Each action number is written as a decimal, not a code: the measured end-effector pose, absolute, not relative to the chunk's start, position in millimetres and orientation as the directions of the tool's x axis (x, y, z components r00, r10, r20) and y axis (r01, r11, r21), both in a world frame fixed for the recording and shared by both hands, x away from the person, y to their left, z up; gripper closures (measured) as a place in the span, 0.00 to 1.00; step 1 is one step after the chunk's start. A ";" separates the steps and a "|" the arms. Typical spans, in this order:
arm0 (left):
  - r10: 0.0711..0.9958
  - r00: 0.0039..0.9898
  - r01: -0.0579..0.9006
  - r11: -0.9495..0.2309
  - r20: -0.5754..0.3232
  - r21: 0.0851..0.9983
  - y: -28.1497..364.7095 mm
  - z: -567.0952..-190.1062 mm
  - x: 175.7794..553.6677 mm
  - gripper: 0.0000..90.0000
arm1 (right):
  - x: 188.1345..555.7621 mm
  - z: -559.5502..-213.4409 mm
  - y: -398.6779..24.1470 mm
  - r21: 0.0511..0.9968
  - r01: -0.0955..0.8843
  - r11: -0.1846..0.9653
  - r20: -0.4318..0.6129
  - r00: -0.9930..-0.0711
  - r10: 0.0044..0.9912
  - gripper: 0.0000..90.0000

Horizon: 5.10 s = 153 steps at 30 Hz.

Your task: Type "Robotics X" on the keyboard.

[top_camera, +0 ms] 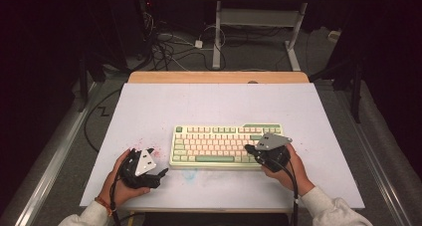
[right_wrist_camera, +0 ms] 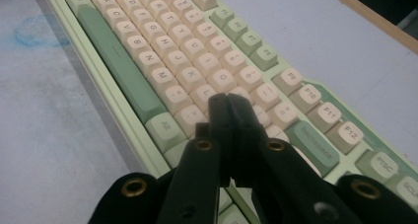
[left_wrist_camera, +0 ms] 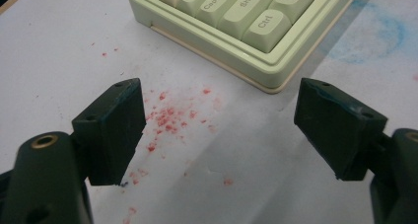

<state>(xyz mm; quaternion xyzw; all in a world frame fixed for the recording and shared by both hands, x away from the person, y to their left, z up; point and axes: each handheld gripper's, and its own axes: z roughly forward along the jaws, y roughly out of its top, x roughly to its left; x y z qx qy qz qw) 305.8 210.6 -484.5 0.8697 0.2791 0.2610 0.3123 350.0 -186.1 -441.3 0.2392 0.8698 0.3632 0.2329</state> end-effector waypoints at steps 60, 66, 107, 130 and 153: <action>0.641 0.715 0.329 -0.660 0.278 0.675 209.4 -485.5 305.4 0.22 | 356.1 -446.2 -170.6 0.760 0.237 0.605 -0.218 -0.784 0.582 0.98; 0.640 0.717 0.330 -0.662 0.277 0.673 209.4 -485.7 305.4 0.22 | 355.0 -440.8 -177.8 0.777 0.229 0.587 -0.219 -0.775 0.592 0.95; 0.639 0.718 0.331 -0.663 0.276 0.672 209.4 -485.4 304.8 0.23 | 346.9 -435.0 -213.3 0.802 0.218 0.556 -0.233 -0.744 0.627 0.91; 0.636 0.720 0.325 -0.662 0.277 0.675 208.2 -484.3 303.4 0.23 | 352.9 -457.4 -206.2 0.737 0.263 0.623 -0.231 -0.768 0.598 1.00; 0.642 0.720 0.324 -0.648 0.265 0.689 206.4 -480.8 302.0 0.28 | 353.2 -460.6 -205.6 0.727 0.274 0.630 -0.232 -0.766 0.600 1.00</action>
